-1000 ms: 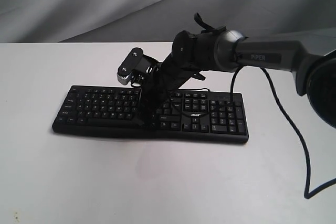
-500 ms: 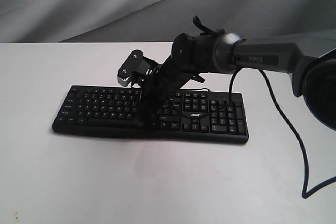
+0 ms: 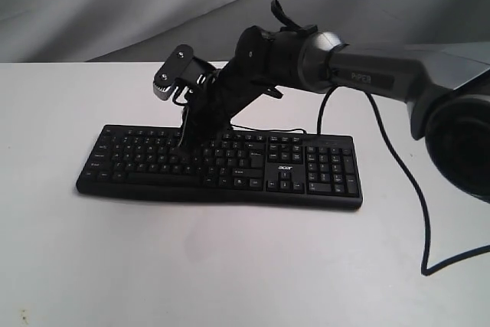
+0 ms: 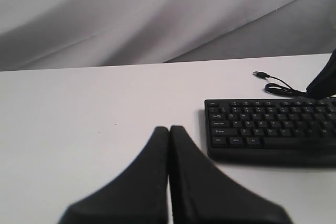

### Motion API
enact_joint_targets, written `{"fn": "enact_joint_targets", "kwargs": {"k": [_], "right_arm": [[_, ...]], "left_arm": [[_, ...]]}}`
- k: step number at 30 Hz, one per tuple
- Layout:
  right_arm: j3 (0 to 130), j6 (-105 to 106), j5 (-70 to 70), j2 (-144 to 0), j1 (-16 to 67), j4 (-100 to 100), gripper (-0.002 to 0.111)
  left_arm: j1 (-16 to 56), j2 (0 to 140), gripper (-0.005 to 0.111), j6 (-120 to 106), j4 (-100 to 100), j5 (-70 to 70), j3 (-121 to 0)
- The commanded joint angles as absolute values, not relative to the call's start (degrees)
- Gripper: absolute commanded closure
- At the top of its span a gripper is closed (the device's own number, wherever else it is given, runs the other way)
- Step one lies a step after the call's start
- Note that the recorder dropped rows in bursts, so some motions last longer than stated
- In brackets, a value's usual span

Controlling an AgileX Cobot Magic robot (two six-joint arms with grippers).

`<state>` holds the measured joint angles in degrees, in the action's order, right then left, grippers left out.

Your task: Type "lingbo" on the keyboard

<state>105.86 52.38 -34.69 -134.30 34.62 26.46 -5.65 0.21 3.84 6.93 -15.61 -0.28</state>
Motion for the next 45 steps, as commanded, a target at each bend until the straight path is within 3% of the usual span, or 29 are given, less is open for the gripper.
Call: {"fn": "enact_joint_targets", "kwargs": {"k": [1, 45], "right_arm": [[109.1, 51.1, -37.7, -136.8, 34.6, 26.3, 0.108], [109.8, 48.5, -39.8, -138.4, 34.3, 22.5, 0.108]], "left_arm": [[-5.7, 0.0, 0.106, 4.0, 6.7, -15.2, 0.0], [-5.7, 0.0, 0.106, 4.0, 6.7, -15.2, 0.0]]}}
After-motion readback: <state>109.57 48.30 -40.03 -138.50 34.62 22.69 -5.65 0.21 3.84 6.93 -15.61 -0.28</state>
